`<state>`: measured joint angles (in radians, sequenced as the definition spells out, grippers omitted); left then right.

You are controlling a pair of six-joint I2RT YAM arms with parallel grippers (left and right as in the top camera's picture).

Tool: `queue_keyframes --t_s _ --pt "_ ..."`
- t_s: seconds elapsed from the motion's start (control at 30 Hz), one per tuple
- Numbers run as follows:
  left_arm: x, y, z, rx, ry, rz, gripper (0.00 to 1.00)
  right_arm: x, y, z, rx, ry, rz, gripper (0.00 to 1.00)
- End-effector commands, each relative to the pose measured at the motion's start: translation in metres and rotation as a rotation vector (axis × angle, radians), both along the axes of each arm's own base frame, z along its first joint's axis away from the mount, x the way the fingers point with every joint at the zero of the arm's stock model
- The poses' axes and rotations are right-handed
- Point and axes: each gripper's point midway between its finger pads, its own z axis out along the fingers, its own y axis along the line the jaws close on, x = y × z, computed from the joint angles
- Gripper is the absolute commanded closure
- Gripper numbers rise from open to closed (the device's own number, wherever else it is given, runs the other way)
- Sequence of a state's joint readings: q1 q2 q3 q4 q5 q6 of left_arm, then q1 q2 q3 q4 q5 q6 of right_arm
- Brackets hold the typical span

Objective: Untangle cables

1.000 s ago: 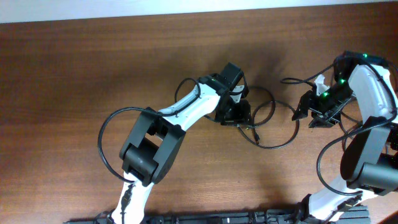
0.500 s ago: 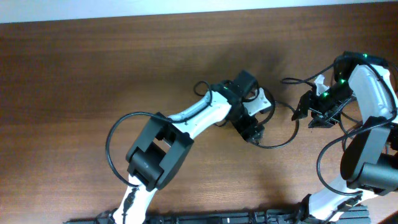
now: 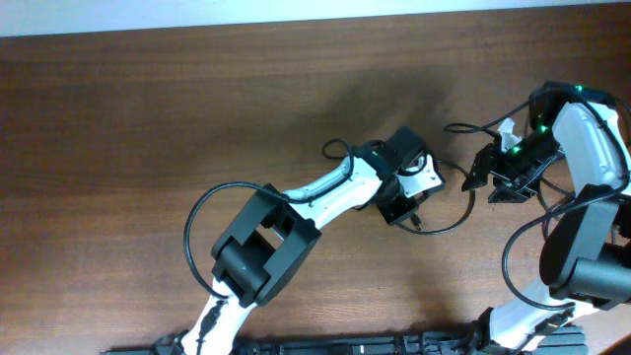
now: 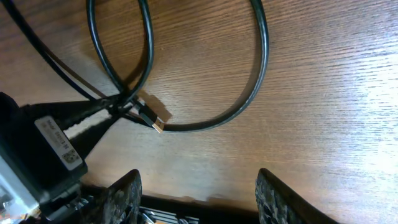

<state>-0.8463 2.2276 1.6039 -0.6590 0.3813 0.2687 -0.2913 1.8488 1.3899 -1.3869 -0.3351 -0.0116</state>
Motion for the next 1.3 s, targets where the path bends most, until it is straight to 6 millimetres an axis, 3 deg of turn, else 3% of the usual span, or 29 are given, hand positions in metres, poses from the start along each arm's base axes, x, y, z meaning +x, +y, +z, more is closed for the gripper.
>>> queue_keyframes --t_s 0.0,0.1,0.23,0.37,0.47,0.67,0.7,0.77,0.8,0.9,0.97,1.1,1.27 --pt "0.010 0.015 -0.006 0.043 0.055 0.065 0.98 -0.001 0.003 0.001 0.014 -0.007 0.010 0.44" --pt "0.013 0.016 0.008 -0.017 0.135 0.079 1.00 0.002 0.003 0.001 0.011 -0.017 0.010 0.44" --pt "0.022 0.014 0.050 -0.208 0.299 0.071 1.00 0.008 0.012 0.004 0.066 -0.046 -0.006 0.44" --pt "0.038 0.035 0.078 -0.223 0.315 0.077 1.00 0.038 0.034 0.016 0.227 -0.187 -0.047 0.44" --pt "0.046 0.047 0.111 -0.241 0.273 0.047 1.00 0.058 0.038 0.015 0.220 -0.275 -0.017 0.44" --pt "0.071 0.077 0.209 -0.360 0.087 0.093 1.00 0.058 0.070 0.010 0.182 -0.277 0.113 0.43" --pt "0.074 0.085 0.227 -0.383 0.046 0.105 1.00 0.055 0.075 0.007 0.161 -0.265 0.142 0.36" --pt "0.079 0.099 0.259 -0.430 -0.041 0.121 1.00 0.049 0.081 0.000 0.082 -0.240 0.221 0.34" --pt "0.081 0.112 0.287 -0.468 -0.116 0.133 1.00 0.045 0.092 -0.001 0.079 -0.254 0.309 0.34" --pt "0.085 0.138 0.339 -0.539 -0.268 0.167 1.00 0.033 0.121 -0.001 0.110 -0.284 0.523 0.34" --pt "0.084 0.144 0.359 -0.573 -0.303 0.200 1.00 0.030 0.138 -0.001 0.119 -0.303 0.596 0.33" --pt "0.081 0.150 0.384 -0.623 -0.318 0.250 1.00 0.058 0.180 0.000 0.115 -0.487 0.708 0.32" --pt "0.078 0.149 0.401 -0.676 -0.313 0.274 1.00 0.092 0.247 0.018 0.152 -0.770 0.829 0.26"
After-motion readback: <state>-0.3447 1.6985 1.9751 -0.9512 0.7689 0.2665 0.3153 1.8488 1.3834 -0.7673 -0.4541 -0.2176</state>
